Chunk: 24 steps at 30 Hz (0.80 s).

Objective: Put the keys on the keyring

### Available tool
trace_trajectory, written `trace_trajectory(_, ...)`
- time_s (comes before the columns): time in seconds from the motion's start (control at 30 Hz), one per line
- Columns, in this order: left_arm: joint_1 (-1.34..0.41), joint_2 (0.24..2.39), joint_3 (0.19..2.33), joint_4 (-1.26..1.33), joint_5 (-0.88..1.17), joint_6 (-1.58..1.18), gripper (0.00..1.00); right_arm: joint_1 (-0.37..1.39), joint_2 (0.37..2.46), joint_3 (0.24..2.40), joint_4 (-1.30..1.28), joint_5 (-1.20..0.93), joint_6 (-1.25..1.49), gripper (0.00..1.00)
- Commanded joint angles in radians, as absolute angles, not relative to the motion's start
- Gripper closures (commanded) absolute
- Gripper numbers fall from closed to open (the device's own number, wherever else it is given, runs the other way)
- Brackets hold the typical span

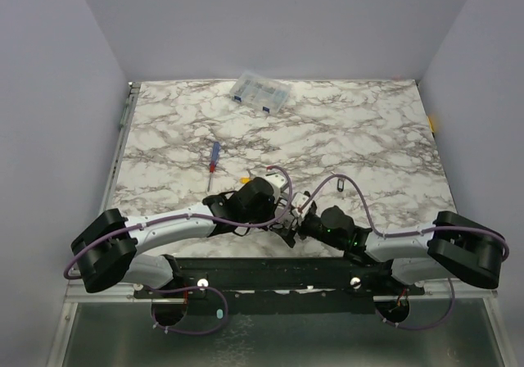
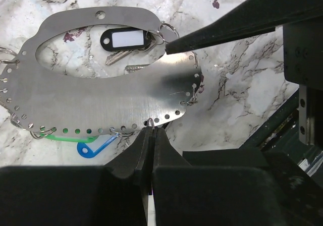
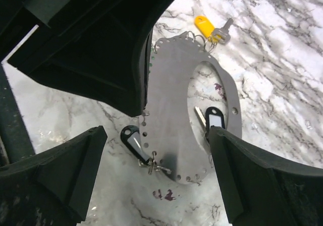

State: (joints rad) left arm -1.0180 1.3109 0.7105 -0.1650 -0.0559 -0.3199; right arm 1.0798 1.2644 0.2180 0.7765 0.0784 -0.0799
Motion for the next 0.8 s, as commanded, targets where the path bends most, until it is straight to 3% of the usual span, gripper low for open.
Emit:
trace_trajectory(0.0,-1.013,1.279,0.739,-0.145,0.0,-0.34,1.0,1.086,1.325,0.228,0.924,0.13,-0.212,0.05)
trace_trajectory(0.33,-1.006,1.258,0.757,-0.175,0.0,-0.351,1.0,1.087,1.447,0.268,0.971,0.116,-0.283,0.1)
trace_trajectory(0.77,-1.001,1.236,0.782,-0.21,0.037,-0.368,1.0,1.088,1.541,0.279,1.092,0.156,-0.334,0.5)
